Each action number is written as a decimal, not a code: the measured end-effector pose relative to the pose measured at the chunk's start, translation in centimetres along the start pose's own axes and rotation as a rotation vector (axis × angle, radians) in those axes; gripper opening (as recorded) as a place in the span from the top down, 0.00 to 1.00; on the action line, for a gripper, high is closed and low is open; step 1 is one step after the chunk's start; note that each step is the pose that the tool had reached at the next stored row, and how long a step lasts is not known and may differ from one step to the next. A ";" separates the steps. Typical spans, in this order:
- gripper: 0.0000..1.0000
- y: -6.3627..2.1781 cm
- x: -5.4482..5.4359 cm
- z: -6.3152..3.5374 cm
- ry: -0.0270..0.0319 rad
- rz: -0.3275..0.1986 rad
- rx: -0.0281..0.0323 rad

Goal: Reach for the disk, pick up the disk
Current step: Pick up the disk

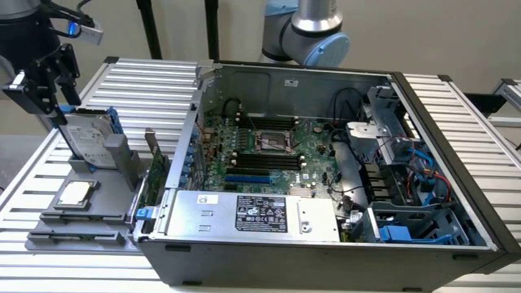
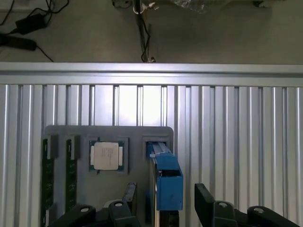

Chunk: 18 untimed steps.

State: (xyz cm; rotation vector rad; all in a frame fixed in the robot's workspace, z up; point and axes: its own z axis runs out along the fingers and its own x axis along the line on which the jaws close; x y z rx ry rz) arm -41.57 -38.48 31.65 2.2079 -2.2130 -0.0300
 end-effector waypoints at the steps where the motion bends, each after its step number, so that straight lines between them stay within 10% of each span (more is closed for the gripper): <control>1: 0.40 0.03 0.0 0.18 -0.0001 0.000 0.0001; 18: 0.40 0.23 0.0 2.39 0.0002 -0.007 0.0000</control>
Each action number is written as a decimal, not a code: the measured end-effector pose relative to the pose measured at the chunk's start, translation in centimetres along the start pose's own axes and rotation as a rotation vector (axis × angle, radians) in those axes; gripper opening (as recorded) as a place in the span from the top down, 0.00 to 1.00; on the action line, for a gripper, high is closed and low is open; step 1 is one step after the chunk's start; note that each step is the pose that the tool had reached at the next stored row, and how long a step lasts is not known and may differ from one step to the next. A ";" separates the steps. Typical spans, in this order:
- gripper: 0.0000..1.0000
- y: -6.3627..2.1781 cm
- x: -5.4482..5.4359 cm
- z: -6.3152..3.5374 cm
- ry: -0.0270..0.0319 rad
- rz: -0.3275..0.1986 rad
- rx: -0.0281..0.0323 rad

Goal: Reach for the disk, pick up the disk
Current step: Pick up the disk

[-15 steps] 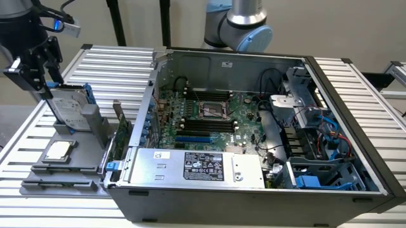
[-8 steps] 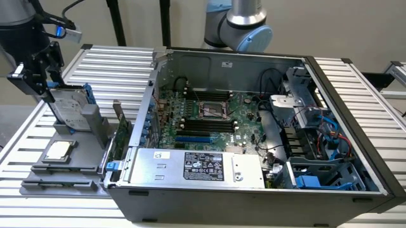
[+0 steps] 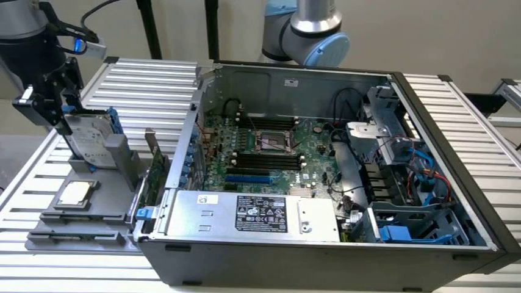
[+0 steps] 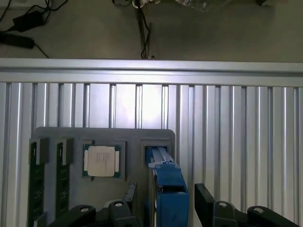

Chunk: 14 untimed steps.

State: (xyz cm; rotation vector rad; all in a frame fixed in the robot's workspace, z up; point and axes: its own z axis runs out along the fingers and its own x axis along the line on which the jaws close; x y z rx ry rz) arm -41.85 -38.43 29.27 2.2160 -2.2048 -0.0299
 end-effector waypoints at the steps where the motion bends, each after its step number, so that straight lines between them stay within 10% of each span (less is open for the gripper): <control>1: 0.40 0.02 0.0 0.02 -0.0001 0.000 0.0001; 14: 0.40 0.31 0.0 0.18 -0.0003 -0.002 0.0130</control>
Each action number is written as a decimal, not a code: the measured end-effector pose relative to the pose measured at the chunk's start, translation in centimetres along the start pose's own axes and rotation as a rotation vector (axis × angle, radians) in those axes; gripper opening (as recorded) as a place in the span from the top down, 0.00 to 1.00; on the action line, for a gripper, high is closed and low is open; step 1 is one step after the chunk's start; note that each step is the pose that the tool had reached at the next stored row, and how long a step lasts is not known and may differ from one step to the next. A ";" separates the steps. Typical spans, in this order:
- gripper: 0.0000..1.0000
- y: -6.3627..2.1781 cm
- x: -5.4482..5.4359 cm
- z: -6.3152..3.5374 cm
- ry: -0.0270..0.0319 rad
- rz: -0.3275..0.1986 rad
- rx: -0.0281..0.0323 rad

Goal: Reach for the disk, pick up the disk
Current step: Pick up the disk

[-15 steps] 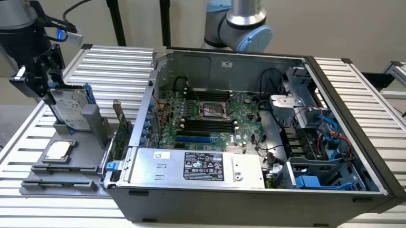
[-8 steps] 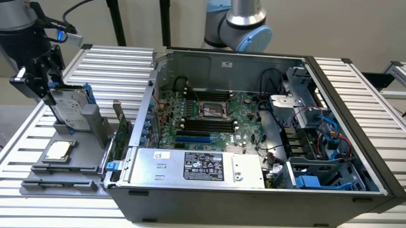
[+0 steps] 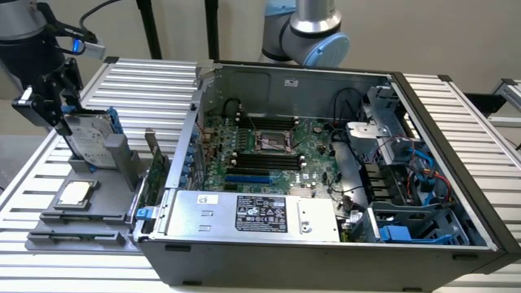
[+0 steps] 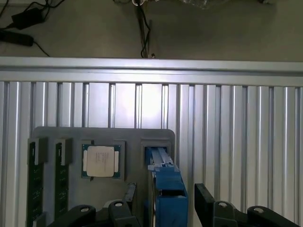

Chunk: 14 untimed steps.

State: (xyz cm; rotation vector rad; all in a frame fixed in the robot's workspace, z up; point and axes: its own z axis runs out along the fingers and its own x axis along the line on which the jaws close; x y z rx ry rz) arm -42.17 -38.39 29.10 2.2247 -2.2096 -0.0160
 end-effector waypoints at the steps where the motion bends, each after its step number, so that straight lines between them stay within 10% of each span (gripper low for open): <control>1: 0.40 0.01 0.0 0.02 0.0000 0.000 0.0013; 14: 0.56 0.11 -0.1 0.13 0.0000 0.000 0.0046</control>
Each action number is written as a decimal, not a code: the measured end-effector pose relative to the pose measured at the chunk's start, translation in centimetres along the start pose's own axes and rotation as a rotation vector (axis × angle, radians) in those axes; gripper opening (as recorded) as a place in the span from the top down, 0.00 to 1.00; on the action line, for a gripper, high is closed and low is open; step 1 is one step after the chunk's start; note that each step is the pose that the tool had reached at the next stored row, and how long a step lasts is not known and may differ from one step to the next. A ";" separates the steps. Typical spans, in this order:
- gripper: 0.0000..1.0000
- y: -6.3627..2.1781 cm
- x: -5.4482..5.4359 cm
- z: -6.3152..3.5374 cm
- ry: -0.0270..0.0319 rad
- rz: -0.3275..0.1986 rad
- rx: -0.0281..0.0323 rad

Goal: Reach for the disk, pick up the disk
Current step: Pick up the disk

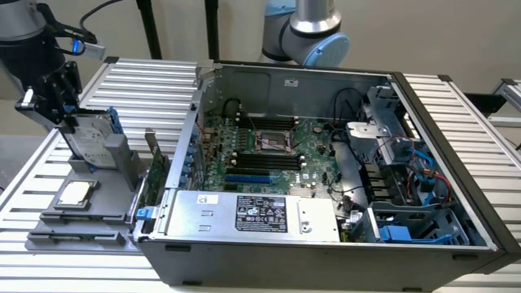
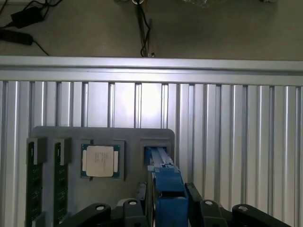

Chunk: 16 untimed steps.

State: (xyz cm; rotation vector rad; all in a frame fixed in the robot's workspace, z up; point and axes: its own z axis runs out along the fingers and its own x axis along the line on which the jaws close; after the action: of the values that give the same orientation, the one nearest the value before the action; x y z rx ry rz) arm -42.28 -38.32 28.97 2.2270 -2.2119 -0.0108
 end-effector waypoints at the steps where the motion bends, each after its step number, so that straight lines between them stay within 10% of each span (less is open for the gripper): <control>1: 0.56 0.02 0.0 0.00 0.0000 0.000 0.0001; 16: 0.67 0.25 -0.3 0.01 -0.0001 0.000 0.0001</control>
State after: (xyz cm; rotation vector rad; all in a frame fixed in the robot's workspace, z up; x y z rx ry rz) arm -42.54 -38.04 28.96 2.2271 -2.2119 -0.0108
